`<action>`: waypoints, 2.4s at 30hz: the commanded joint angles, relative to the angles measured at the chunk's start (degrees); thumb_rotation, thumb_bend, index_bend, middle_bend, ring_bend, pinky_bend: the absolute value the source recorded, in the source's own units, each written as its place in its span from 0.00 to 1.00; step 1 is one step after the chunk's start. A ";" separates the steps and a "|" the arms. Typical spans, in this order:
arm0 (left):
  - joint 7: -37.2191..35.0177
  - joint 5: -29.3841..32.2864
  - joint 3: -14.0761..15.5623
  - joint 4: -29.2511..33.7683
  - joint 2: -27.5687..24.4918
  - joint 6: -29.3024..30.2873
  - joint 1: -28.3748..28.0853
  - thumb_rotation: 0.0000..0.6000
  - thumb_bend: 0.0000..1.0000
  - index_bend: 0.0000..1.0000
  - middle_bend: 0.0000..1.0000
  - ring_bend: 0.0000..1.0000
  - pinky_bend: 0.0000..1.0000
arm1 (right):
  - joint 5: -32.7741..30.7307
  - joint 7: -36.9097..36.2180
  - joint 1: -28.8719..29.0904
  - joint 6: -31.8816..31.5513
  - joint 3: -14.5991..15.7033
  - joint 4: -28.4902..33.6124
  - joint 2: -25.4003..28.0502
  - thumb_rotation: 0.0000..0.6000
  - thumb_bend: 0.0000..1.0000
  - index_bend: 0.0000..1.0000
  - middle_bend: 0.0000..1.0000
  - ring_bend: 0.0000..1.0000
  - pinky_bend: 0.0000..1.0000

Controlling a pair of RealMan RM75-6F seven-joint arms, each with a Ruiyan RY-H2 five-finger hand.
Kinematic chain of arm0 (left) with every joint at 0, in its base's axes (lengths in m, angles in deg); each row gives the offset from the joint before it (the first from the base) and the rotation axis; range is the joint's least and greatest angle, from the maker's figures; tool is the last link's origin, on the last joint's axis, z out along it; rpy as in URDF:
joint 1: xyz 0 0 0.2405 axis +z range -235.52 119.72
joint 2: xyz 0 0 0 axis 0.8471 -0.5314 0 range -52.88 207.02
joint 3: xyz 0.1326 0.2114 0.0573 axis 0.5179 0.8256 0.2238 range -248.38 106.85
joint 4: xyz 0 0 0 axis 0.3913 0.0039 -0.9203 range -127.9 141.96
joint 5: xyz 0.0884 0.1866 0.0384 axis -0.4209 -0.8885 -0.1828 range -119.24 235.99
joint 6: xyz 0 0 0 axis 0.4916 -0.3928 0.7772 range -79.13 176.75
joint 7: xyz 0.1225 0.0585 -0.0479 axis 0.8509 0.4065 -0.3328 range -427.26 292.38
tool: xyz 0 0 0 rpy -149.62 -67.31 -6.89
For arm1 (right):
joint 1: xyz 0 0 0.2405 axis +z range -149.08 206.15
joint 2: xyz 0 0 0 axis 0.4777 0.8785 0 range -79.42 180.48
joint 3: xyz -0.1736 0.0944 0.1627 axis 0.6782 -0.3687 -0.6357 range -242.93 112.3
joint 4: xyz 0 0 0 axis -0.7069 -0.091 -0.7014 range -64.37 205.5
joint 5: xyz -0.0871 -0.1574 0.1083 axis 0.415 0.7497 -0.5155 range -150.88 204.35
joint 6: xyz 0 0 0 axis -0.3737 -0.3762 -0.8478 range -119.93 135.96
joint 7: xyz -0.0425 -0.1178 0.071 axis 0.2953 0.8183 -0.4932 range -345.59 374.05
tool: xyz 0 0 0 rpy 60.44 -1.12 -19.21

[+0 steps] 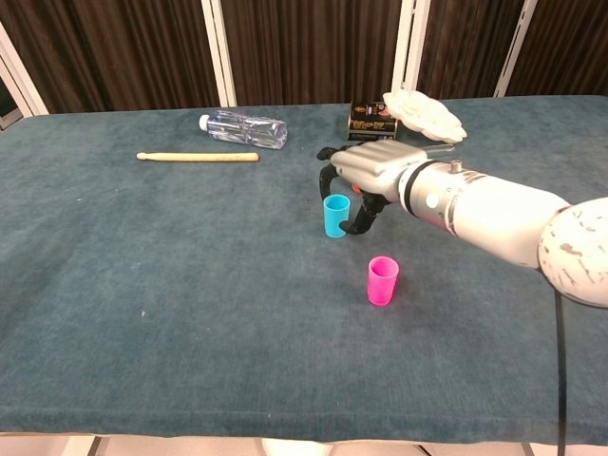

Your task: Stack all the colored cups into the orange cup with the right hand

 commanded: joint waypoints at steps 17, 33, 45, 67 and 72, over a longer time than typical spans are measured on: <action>-0.25 0.31 -0.08 -0.08 -0.09 -0.22 -0.05 1.00 0.46 0.00 0.00 0.00 0.11 | 2.46 -2.25 0.65 -7.37 -4.52 -2.84 -1.39 1.00 0.50 0.61 0.05 0.00 0.00; 0.53 1.22 -0.37 -0.11 0.18 -1.05 -0.33 1.00 0.46 0.00 0.00 0.00 0.11 | 0.86 -6.58 4.29 -5.71 -10.53 -18.30 -6.01 1.00 0.50 0.62 0.06 0.00 0.00; 0.51 1.48 -0.37 0.14 0.00 -1.35 -0.38 1.00 0.46 0.00 0.00 0.00 0.11 | 0.14 -5.55 4.45 -3.64 -10.12 -22.35 -8.31 1.00 0.50 0.59 0.06 0.00 0.00; 0.07 0.98 -0.23 -0.11 -0.03 -1.09 -0.34 1.00 0.46 0.00 0.00 0.00 0.12 | 4.02 -5.72 -3.56 -6.85 -6.37 2.69 4.08 1.00 0.50 0.10 0.00 0.00 0.00; 0.78 0.49 -0.05 0.28 0.16 -0.63 -0.16 1.00 0.46 0.00 0.00 0.00 0.12 | 7.39 -5.11 -9.09 -6.79 0.58 24.34 14.93 1.00 0.49 0.16 0.00 0.00 0.00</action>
